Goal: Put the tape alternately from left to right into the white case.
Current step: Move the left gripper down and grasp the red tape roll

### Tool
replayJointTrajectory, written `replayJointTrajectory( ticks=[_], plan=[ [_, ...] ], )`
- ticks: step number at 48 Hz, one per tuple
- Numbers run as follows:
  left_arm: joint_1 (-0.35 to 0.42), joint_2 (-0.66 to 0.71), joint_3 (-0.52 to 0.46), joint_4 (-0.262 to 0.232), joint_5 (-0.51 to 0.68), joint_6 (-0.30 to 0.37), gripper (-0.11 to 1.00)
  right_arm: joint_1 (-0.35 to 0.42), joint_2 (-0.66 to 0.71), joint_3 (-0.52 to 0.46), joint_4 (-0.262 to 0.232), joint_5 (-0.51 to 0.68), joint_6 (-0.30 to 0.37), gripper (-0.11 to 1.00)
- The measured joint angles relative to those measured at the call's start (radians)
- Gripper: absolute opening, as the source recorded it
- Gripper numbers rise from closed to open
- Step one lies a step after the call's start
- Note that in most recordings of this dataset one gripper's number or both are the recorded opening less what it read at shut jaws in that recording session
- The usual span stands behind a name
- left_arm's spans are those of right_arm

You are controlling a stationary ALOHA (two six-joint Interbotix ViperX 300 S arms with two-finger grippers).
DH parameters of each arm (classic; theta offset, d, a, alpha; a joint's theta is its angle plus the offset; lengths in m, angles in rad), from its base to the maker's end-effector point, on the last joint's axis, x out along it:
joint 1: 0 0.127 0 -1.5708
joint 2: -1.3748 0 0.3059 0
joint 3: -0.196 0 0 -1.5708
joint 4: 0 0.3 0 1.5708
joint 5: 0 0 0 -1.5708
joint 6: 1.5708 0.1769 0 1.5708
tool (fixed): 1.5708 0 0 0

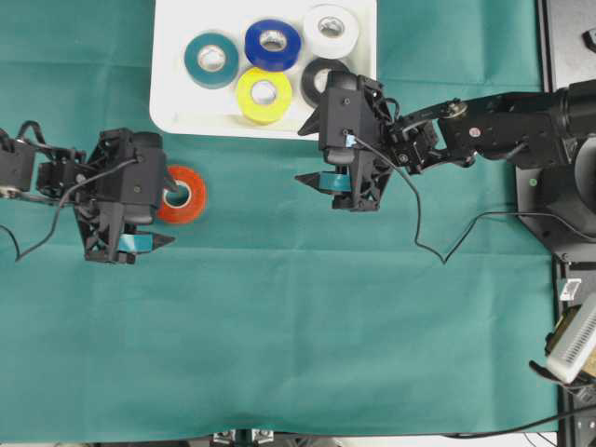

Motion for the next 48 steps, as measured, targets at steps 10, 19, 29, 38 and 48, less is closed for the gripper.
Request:
replayJointTrajectory(
  ticks=[10, 19, 29, 38, 48],
  plan=[
    [0.000, 0.038, -0.017, -0.002, 0.006, 0.003, 0.70, 0.002, 0.000, 0.003, -0.002, 0.002, 0.000, 0.85],
    [0.000, 0.057, -0.029, -0.002, 0.006, 0.005, 0.70, 0.002, 0.000, 0.005, 0.000, 0.002, 0.000, 0.85],
    [0.000, 0.075, -0.034, 0.000, 0.005, 0.008, 0.70, 0.002, 0.000, 0.005, -0.002, 0.000, 0.000, 0.85],
    [-0.003, 0.086, -0.037, -0.002, 0.003, 0.009, 0.70, 0.002, 0.000, 0.005, 0.000, 0.002, 0.000, 0.85],
    [-0.003, 0.086, -0.037, 0.000, 0.005, 0.009, 0.63, 0.002, 0.000, 0.006, 0.000, 0.000, 0.000, 0.85]
  ],
)
